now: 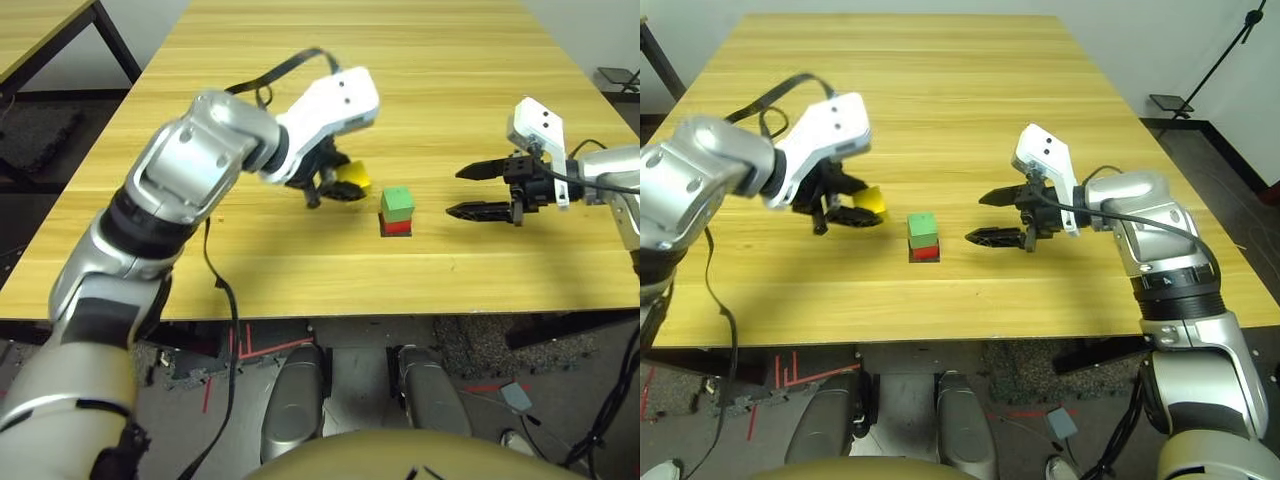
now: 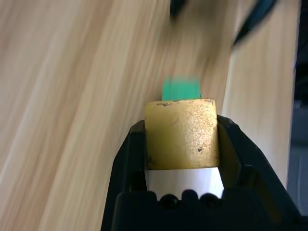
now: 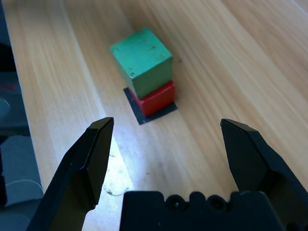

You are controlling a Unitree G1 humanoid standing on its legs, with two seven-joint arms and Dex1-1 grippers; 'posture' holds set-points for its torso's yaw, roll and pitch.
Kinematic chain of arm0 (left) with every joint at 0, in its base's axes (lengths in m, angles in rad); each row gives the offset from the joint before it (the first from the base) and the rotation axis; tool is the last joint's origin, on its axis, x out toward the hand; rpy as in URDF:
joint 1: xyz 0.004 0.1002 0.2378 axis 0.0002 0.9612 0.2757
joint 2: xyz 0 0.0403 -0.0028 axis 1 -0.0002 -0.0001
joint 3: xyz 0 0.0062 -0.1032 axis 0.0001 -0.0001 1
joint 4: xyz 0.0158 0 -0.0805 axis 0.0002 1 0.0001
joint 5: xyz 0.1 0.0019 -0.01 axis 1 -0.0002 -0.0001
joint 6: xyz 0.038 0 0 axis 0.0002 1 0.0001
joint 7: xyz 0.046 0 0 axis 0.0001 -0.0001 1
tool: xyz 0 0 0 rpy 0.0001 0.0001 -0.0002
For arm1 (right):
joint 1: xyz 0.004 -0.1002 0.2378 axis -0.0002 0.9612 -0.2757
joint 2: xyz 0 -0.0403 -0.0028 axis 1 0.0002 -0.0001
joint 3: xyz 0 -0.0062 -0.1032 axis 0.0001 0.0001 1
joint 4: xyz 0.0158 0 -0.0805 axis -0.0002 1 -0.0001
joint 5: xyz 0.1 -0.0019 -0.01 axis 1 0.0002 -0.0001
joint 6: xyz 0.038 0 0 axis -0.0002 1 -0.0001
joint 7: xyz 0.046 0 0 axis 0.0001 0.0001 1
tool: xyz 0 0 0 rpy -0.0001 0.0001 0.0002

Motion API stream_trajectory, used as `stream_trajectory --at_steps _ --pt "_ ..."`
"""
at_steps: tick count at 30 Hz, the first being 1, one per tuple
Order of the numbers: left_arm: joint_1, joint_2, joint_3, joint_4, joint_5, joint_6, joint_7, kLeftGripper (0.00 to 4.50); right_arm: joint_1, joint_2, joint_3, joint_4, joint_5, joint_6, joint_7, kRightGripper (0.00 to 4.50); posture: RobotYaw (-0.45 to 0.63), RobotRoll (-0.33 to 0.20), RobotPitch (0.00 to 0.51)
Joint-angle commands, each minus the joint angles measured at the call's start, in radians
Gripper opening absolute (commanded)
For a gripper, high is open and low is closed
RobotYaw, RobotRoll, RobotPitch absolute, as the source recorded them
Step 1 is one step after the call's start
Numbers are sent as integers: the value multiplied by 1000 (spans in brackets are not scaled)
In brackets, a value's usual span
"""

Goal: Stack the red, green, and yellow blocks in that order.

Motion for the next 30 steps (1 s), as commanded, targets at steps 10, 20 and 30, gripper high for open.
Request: stream_trajectory --at_steps 10,20,30 --pt "-27 -122 -129 225 64 -136 39 2045 54 -5 -19 -55 27 29 -39 4500 162 -35 68" --pt "7 -169 -151 252 90 -185 42 2045 71 -6 -29 -68 34 37 -54 4500 155 -34 74" --pt "31 -175 -120 190 74 -173 51 3382 56 -15 -30 -34 40 25 -57 4500 188 -49 66"
